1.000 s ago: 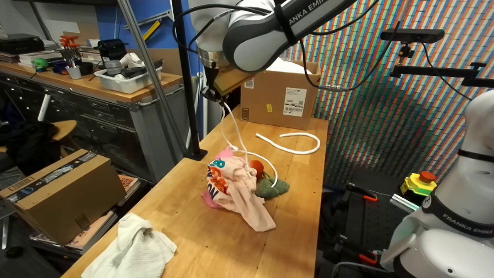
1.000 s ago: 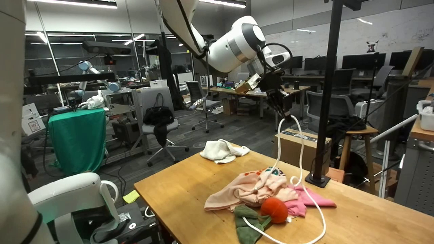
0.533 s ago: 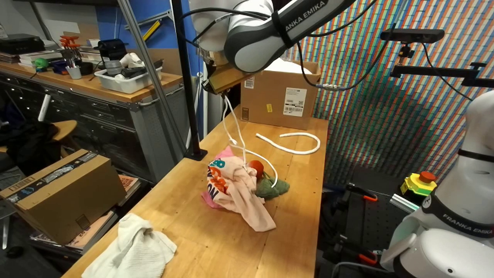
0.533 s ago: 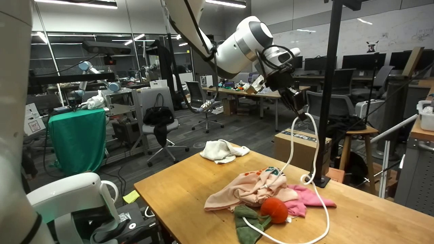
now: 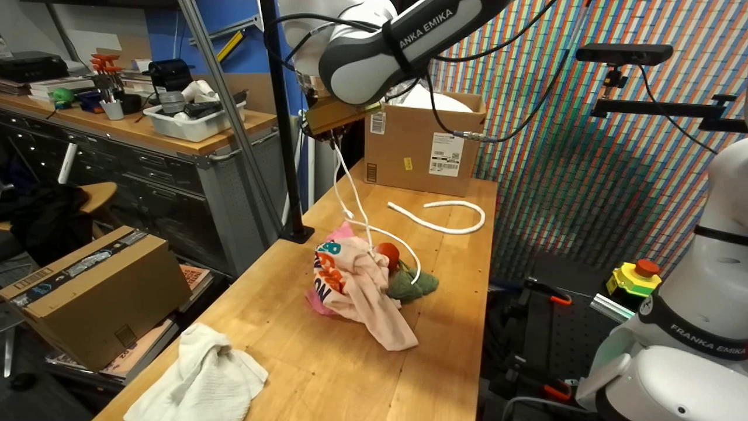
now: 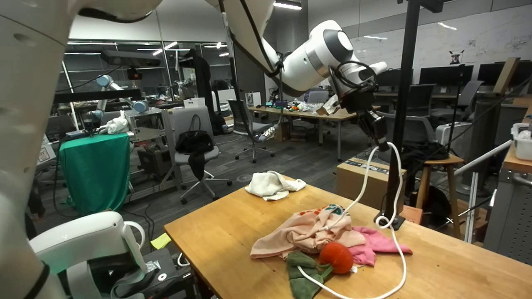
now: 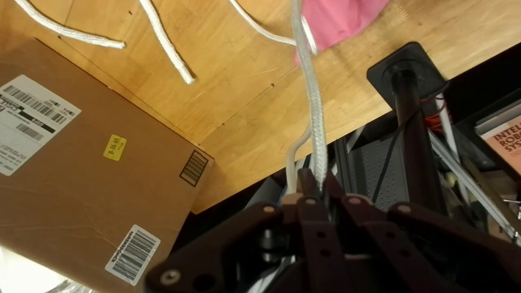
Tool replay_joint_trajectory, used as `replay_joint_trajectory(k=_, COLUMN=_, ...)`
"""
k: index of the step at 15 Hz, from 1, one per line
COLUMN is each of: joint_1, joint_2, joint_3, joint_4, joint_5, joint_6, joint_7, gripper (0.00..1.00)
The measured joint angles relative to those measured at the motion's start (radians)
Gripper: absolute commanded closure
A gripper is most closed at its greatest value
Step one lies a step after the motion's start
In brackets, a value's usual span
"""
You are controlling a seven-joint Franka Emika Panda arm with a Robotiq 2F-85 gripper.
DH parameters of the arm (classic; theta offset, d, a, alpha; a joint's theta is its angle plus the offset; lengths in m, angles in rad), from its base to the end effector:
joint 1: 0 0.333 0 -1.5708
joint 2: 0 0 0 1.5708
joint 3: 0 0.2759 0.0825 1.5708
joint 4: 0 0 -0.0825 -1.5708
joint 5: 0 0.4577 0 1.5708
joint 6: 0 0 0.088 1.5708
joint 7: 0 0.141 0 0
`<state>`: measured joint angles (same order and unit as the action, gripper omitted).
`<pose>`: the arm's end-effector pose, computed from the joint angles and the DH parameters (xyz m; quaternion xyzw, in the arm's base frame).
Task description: Move the white towel to the right front corner, then move it to the left back corner, then move the rope to the right back corner, then move the peach shirt to the left front corner, then move the pink shirt away from you, then move the turnip plushie closer to you
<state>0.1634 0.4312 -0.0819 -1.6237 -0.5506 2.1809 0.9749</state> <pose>0.7435 0.0306 0.2910 0.9250 -0.2813 0.1768 0.1845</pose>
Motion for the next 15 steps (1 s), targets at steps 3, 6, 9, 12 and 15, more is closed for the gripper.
replay_joint_trajectory(k=3, joint_1=-0.035, joint_2=0.033, joint_3=0.000, joint_4=0.061, joint_5=0.102, joint_6=-0.008, joint_7=-0.068, gripper=0.93)
replay_joint_trajectory(k=6, joint_1=-0.071, joint_2=0.063, joint_3=-0.001, joint_4=0.116, joint_5=0.192, joint_6=-0.020, joint_7=-0.123, gripper=0.93)
replay_joint_trajectory(k=9, joint_1=-0.095, joint_2=0.085, joint_3=-0.003, joint_4=0.154, joint_5=0.255, joint_6=-0.034, joint_7=-0.158, gripper=0.93)
replay_joint_trajectory(k=12, joint_1=-0.103, joint_2=0.096, joint_3=-0.005, joint_4=0.172, joint_5=0.287, joint_6=-0.043, joint_7=-0.172, gripper=0.93)
replay_joint_trajectory(k=15, joint_1=-0.105, joint_2=0.111, joint_3=-0.012, joint_4=0.204, joint_5=0.294, joint_6=-0.058, joint_7=-0.187, gripper=0.93)
